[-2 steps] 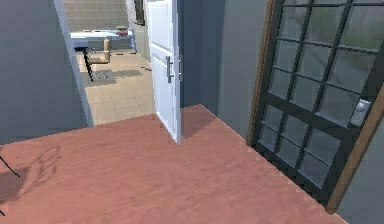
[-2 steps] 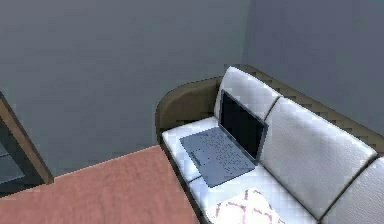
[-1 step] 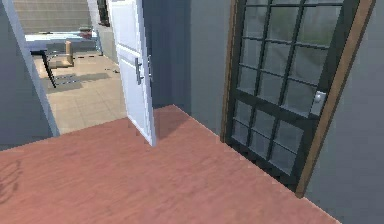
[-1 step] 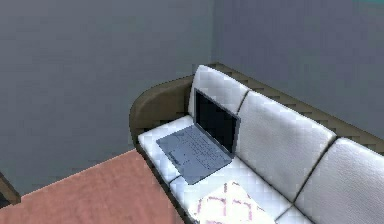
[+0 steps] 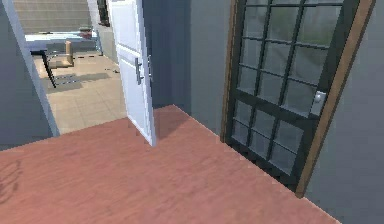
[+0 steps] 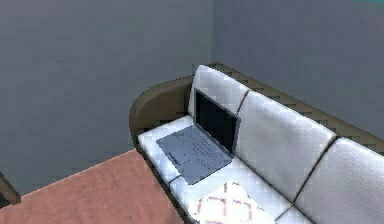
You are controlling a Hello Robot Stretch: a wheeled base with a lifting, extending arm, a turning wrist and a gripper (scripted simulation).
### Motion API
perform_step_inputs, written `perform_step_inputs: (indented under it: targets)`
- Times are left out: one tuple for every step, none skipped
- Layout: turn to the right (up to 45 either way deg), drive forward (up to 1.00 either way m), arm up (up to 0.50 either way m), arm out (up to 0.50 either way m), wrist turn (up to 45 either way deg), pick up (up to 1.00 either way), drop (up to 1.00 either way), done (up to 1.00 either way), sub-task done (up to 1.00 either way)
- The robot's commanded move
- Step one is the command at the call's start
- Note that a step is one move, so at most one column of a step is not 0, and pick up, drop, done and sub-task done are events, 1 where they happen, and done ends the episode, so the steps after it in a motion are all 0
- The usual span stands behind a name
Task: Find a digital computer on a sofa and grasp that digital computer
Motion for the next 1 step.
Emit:
perform_step_inputs:
  targets:
    - [0.0, 0.0, 0.0, 0.48, 0.0, 0.0, 0.0, 0.0, 0.0]
